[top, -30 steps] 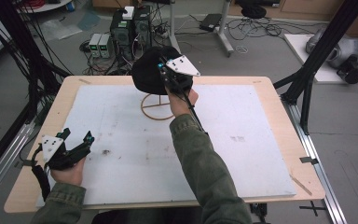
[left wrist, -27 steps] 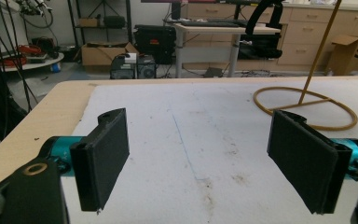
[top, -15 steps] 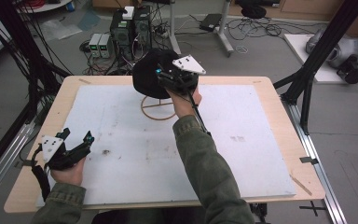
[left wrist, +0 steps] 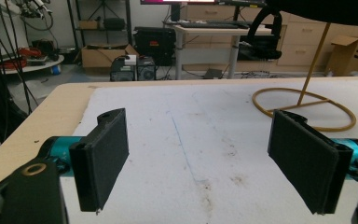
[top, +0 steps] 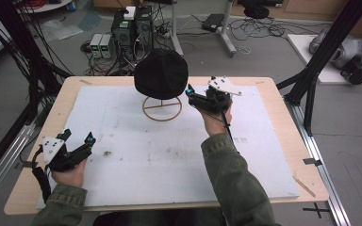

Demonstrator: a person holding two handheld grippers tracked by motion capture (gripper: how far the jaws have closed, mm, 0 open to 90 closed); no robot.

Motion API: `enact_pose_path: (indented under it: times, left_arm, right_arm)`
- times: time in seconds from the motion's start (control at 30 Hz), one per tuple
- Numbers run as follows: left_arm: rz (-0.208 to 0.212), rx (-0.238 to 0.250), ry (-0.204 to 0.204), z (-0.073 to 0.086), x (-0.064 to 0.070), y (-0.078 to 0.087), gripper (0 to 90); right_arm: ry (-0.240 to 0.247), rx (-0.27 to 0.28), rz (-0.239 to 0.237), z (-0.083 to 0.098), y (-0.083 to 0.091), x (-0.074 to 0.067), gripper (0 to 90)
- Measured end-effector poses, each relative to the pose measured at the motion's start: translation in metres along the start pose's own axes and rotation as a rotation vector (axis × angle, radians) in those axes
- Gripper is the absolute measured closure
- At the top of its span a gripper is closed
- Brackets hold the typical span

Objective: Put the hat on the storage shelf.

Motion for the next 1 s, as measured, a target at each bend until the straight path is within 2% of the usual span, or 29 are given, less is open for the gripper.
enact_pose_path:
  times: [0.13,0.3,0.43,0.5,0.6,0.67,0.83,1.0]
  left_arm:
    - [0.007,0.004,0.000,0.000,0.000,0.001,20.5]
    - [0.002,0.004,0.000,0.000,0.001,0.003,20.4]
    - [-0.002,0.007,-0.001,-0.001,0.001,0.004,20.4]
    - [-0.003,0.007,0.000,-0.001,0.002,0.004,20.4]
    - [-0.002,0.005,-0.002,-0.001,0.002,0.004,20.3]
    - [-0.004,0.004,0.000,-0.001,0.002,0.004,20.2]
    - [-0.003,0.004,0.003,0.000,0.001,0.005,20.2]
    - [-0.001,0.004,0.004,-0.001,0.002,0.005,20.1]
  right_arm:
    - [-0.012,-0.015,0.067,0.010,0.025,0.010,12.9]
    - [0.016,-0.024,0.118,0.021,0.052,0.021,13.7]
    - [0.028,-0.013,0.132,0.028,0.065,0.028,13.9]
    - [0.027,-0.027,0.137,0.033,0.070,0.030,13.7]
    - [0.042,0.005,0.140,0.038,0.081,0.032,14.7]
    - [0.053,-0.006,0.141,0.043,0.086,0.033,14.3]
    - [-0.001,0.017,0.166,0.050,0.104,0.042,14.3]
    - [-0.036,0.009,0.190,0.060,0.121,0.053,14.3]
Point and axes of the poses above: each handheld gripper's, and its own axes: y roughly backward along the jaws, z roughly out of its underside, x roughly to its right, the point moved 2 cm from there along -y, roughly forward along the jaws, and after that the axes turned 9 degrees about x, right-handed, at the moved point
